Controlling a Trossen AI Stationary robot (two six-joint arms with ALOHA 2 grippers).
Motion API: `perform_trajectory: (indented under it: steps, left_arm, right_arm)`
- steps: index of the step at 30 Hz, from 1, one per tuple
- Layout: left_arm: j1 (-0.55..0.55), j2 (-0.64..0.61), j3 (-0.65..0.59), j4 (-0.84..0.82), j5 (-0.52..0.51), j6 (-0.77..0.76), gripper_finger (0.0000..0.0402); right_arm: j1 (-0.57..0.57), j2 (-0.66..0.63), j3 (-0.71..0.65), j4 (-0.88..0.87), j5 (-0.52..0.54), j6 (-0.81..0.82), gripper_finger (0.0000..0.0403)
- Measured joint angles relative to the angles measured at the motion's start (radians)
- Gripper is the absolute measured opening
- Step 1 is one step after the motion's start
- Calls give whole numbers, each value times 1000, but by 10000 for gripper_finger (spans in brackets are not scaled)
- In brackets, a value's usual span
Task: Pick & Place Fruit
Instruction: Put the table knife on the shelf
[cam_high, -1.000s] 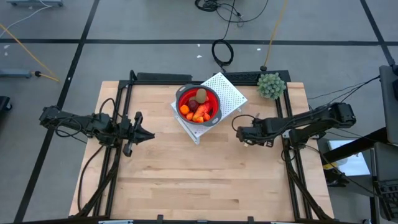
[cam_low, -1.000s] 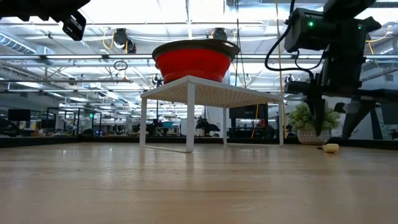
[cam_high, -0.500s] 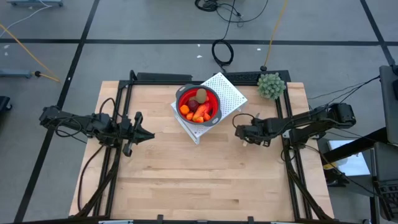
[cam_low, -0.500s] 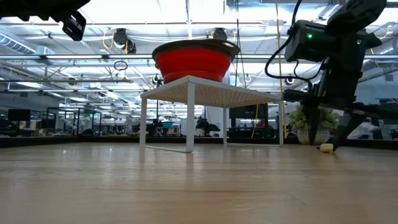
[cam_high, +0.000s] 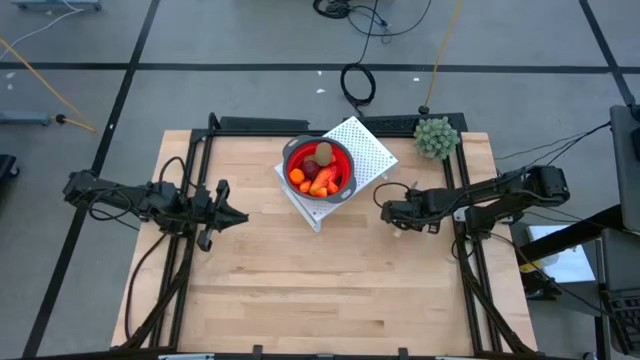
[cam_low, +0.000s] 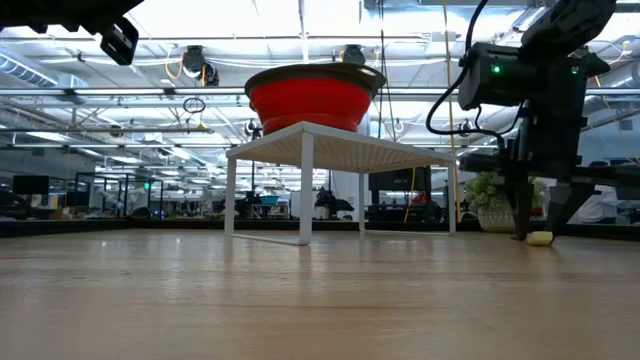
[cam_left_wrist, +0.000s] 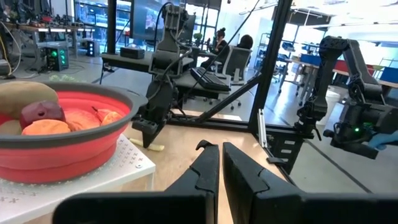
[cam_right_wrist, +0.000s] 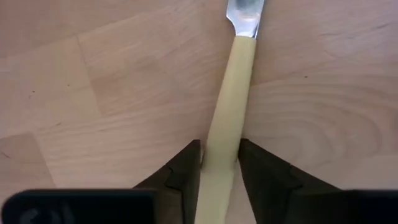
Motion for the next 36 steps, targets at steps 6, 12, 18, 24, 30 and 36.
perform_trajectory:
  steps: [6, 12, 18, 24, 30, 36]
  left_arm:
    - [0, 0, 0, 11, 0, 1, 19]
    - [0, 0, 0, 10, 0, 1, 19]
    - [0, 0, 0, 9, 0, 7, 19]
    - [0, 0, 0, 4, 0, 9, 19]
    - [0, 0, 0, 4, 0, 24, 19]
    - [0, 0, 0, 5, -1, 35, 19]
  right_arm:
    - [2, -7, 0, -38, -15, -1, 75]
    - [2, -6, -1, -56, -27, 0, 61]
    - [2, -34, -3, -73, -35, 1, 60]
    - [6, -95, -8, -146, -61, 29, 58]
    - [41, -162, 1, -159, -47, 54, 58]
    - [101, -222, 58, -223, -35, 70, 58]
